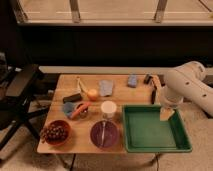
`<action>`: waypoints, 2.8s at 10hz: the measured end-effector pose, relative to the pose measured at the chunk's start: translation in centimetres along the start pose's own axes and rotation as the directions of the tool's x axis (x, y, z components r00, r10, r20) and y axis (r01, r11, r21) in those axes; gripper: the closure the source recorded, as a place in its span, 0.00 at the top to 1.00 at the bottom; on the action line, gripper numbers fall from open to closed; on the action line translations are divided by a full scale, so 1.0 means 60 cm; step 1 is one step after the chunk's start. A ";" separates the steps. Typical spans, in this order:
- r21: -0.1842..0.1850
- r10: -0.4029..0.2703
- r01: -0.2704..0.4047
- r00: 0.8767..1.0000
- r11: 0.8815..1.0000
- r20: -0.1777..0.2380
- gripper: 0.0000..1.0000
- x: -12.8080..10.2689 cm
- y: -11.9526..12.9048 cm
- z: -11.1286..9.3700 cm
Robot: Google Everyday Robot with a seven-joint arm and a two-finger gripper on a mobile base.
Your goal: Place pepper in plastic cup
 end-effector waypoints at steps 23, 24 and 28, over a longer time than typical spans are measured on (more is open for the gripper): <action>0.051 -0.304 0.300 0.943 0.953 0.137 0.65 -0.131 -0.040 -0.026; 0.075 -0.363 0.355 0.915 0.932 0.174 0.65 -0.182 -0.045 -0.029; 0.102 -0.410 0.397 0.893 0.912 0.188 0.65 -0.217 -0.044 -0.037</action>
